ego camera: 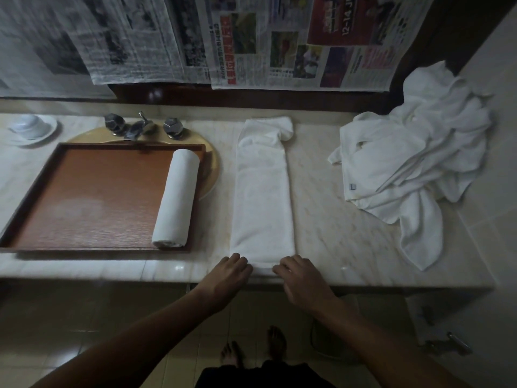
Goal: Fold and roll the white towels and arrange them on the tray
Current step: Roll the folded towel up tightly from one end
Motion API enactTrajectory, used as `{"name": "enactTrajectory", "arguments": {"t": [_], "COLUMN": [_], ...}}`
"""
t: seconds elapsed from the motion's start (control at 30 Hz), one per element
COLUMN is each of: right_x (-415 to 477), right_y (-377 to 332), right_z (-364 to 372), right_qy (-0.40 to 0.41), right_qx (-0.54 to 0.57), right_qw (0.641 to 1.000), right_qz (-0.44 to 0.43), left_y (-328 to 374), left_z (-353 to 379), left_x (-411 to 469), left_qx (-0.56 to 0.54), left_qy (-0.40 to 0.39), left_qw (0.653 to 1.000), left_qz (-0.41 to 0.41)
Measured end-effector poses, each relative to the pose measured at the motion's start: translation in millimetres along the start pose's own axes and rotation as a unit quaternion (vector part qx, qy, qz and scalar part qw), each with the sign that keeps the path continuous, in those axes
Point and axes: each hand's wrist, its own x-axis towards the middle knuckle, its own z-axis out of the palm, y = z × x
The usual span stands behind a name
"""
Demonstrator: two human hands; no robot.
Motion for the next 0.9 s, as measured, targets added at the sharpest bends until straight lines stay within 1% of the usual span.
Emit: {"name": "enactTrajectory", "arguments": {"t": [0.23,0.33,0.4,0.5,0.6,0.67,0.8,0.9], "right_x": [5,5,3,3,9,16,26,32], "right_y": [1,4,7,9,11,15,20,21], "right_z": [-4,-7,-9,-15,-22,-25,-27,-26], "right_qy": [0.006,0.004,-0.011,-0.044,-0.061,-0.068,-0.068,-0.076], "right_qx": [-0.066,-0.064,-0.034,0.023,0.074,0.105,0.144,0.159], "right_qw": [0.998,0.998,0.999,0.998,0.993,0.986,0.969,0.961], "right_qz": [0.000,-0.002,0.004,0.032,0.070,0.107,0.188,0.215], "left_y": [-6,-8,-10,-15,-21,-26,-38,-42], "left_z": [4,4,1,-14,-21,-20,-18,-18], "left_x": [7,8,7,8,9,10,15,21], "left_qx": [0.011,-0.031,-0.091,-0.218,-0.331,-0.359,-0.373,-0.374], "left_qy": [-0.011,-0.007,-0.009,-0.002,0.018,0.018,-0.008,-0.019], "left_qw": [0.999,0.998,0.992,0.965,0.916,0.890,0.854,0.845], "left_qz": [-0.030,-0.059,-0.081,-0.144,-0.227,-0.283,-0.363,-0.383]}}
